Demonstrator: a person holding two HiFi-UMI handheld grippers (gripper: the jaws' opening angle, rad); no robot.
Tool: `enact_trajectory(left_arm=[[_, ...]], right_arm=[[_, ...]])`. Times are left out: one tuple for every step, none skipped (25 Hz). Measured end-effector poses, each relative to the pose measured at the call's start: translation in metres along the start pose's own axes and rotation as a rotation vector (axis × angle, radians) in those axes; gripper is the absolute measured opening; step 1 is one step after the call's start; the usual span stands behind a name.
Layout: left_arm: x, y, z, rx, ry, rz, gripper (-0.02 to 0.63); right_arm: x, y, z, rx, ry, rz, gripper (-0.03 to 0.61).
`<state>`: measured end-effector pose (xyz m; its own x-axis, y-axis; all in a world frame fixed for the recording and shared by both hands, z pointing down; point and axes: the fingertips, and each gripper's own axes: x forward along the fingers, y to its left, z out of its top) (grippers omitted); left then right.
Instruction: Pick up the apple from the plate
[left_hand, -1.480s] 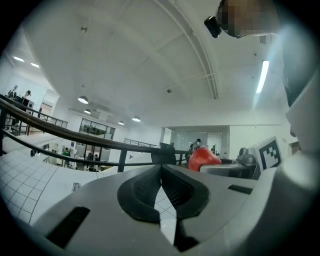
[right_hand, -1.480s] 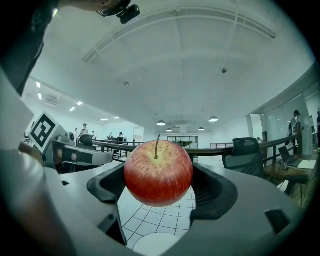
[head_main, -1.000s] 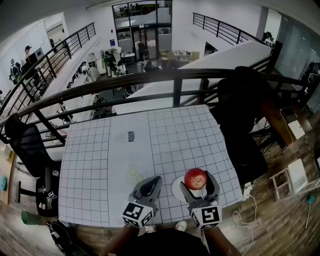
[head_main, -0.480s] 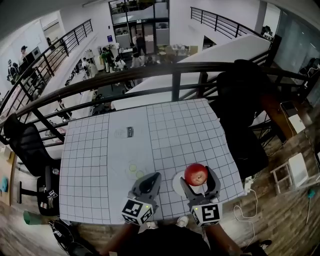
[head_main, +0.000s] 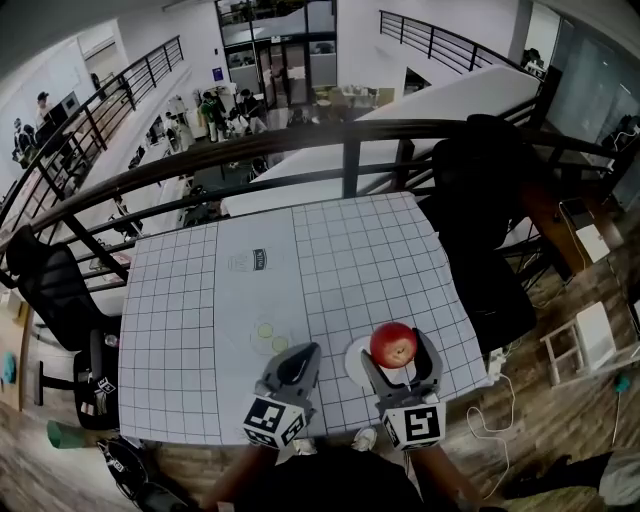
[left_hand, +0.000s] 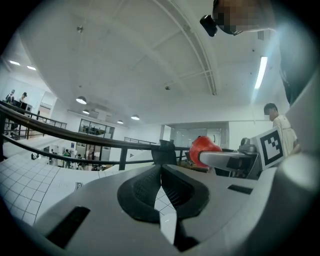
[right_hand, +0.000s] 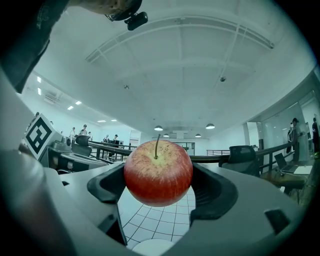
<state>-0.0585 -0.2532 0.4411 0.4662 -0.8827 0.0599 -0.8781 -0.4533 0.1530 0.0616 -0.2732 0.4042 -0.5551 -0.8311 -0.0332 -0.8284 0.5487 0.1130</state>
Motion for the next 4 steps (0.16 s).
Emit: enact_trajectory(left_arm=[[-0.0007, -0.0004, 0.0000, 0.005, 0.001, 0.001, 0.021], [-0.0012, -0.0008, 0.0000, 0.009, 0.001, 0.002, 0.021], [-0.0018, -0.0012, 0.0001, 0.012, 0.001, 0.002, 0.021], [-0.0022, -0.0017, 0.0003, 0.014, 0.001, 0.002, 0.023]], right_arm=[[-0.0006, 0.0001, 0.0005, 0.000, -0.002, -0.001, 0.397], [-0.0012, 0.0000, 0.0009, -0.001, -0.006, -0.002, 0.397], [-0.0018, -0.0001, 0.0013, -0.001, -0.011, -0.003, 0.397], [-0.0024, -0.0003, 0.0017, -0.001, -0.015, -0.005, 0.397]])
